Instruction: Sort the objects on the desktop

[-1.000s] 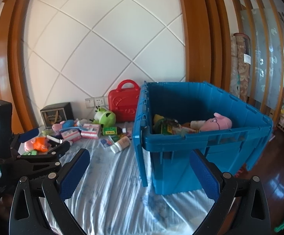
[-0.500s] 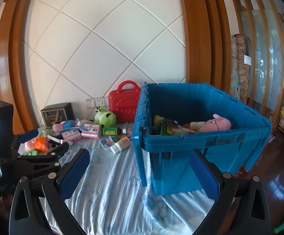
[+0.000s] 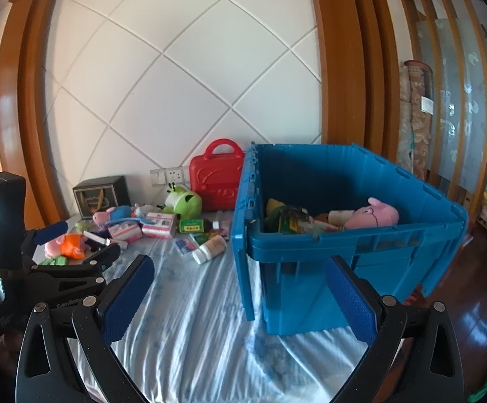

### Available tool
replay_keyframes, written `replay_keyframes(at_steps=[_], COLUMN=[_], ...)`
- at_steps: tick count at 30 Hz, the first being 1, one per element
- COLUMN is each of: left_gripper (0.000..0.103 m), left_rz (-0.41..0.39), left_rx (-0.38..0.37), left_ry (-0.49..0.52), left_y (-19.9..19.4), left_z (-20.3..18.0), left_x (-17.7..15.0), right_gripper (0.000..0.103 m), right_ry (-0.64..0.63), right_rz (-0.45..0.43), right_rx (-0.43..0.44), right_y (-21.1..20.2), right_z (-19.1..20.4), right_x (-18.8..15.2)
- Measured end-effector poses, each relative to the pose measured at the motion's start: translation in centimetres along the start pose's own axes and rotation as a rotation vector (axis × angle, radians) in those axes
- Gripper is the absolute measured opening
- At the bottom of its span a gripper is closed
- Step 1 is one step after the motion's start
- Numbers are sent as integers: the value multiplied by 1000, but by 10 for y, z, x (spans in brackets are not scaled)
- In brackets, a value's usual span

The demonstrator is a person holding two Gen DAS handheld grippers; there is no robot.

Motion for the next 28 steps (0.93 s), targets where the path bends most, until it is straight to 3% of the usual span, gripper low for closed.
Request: replay_keyframes(at_steps=[28], left_gripper=[100], left_rz=[17], left_rx=[-16], left_ry=[-21], left_y=[6], left_z=[0], left_x=[-3], right_gripper=[103], right_ry=[3], right_rz=[2], right_rx=[10], right_y=[1], right_z=[2], right_x=[-1])
Point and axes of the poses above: each gripper's, at about its wrist camera, not at the fingertips, and y roughly the way its jaws point, z to its left, x to its top, the point moved 6 cm from there along y, roughly the way its jaws point, and after that the axes turned 6 degrees about -y, right-handed, at the moved point
